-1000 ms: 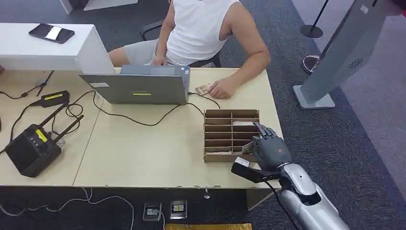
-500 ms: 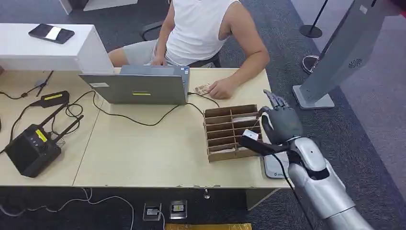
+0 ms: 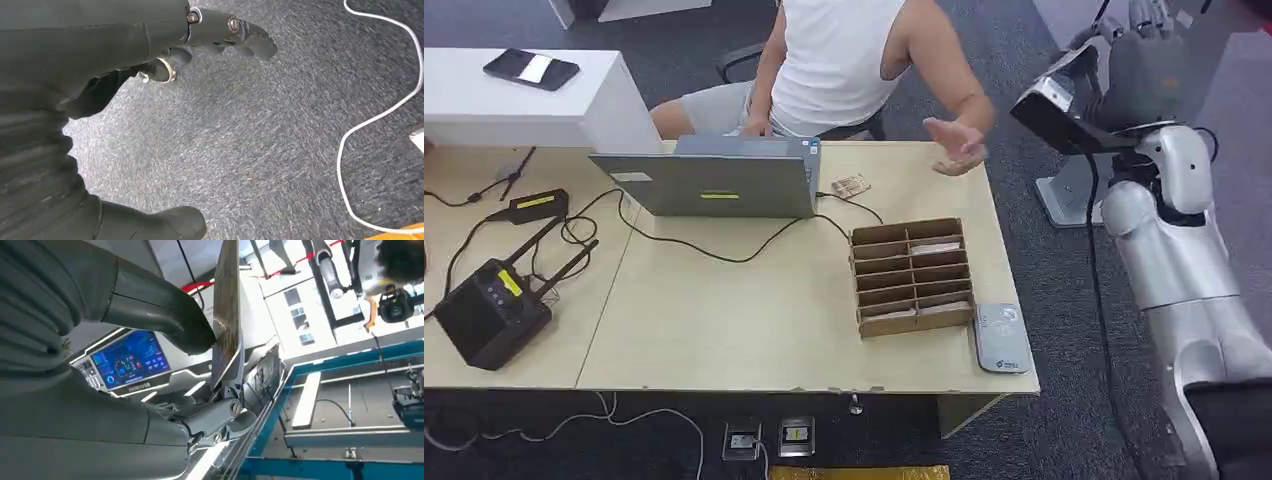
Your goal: Pass the card to the sensor for recognition and then transmit it.
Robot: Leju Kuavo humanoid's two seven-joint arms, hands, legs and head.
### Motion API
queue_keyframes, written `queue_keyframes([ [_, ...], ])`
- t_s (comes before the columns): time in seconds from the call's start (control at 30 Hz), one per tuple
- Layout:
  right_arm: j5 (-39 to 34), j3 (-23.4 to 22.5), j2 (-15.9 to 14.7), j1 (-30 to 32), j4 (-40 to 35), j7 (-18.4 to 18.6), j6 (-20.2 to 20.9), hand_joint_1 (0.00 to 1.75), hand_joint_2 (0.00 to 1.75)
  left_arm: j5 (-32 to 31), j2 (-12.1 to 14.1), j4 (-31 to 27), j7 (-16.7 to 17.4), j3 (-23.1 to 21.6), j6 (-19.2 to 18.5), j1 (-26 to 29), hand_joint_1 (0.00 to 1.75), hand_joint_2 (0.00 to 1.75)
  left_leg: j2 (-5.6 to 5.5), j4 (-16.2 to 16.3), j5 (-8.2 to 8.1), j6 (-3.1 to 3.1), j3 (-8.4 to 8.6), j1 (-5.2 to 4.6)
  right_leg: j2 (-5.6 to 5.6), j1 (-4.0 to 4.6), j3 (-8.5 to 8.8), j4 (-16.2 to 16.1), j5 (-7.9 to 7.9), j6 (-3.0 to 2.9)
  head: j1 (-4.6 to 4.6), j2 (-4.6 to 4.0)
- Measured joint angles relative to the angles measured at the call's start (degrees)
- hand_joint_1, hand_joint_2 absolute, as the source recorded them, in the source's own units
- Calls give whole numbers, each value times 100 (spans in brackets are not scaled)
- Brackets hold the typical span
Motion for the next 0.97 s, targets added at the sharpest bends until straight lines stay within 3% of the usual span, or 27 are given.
queue_keyframes([
  [0.23, 463, 258, 472, -633, 1408, -59, -35, 175, 175, -57, -44, 0, 57, 2, -50, -86, 0, 175, -1, 0, 1, 0, 0, 6, -1, 4, 0, 1, 0, 0, -2, 0],
  [0.53, 717, 664, 912, -780, 2599, 17, 35, 175, 175, -79, -52, 0, 94, 2, -105, -117, 0, 175, -7, 0, 1, -1, -1, 7, -8, 6, 1, 0, 0, -1, 2, 0],
  [0.57, 715, 669, 938, -778, 2665, 17, 35, 168, 175, -77, -50, 0, 94, 2, -99, -114, 0, 175, -8, 0, 1, -1, -2, 7, -9, 6, 0, 0, 0, -1, 2, 0],
  [0.6, 715, 673, 962, -777, 2720, 20, 35, 49, 175, -76, -50, 0, 94, 2, -98, -108, 0, 175, -8, 0, 1, -1, -2, 7, -9, 6, 0, 0, 0, -1, 0, 0],
  [0.63, 713, 693, 986, -779, 2787, 20, 31, 0, 175, -76, -44, 0, 94, 2, -98, -101, 0, 175, -8, 0, 1, -1, -1, 7, -9, 6, 0, 0, 0, 0, 2, 0],
  [0.97, 47, 785, 1023, -780, 3098, -219, -525, 0, 175, -11, -20, 0, 94, 4, -20, 12, 0, 175, -6, 2, 1, -1, 1, 7, -6, 6, -3, 0, 0, 0, 0, 0],
])
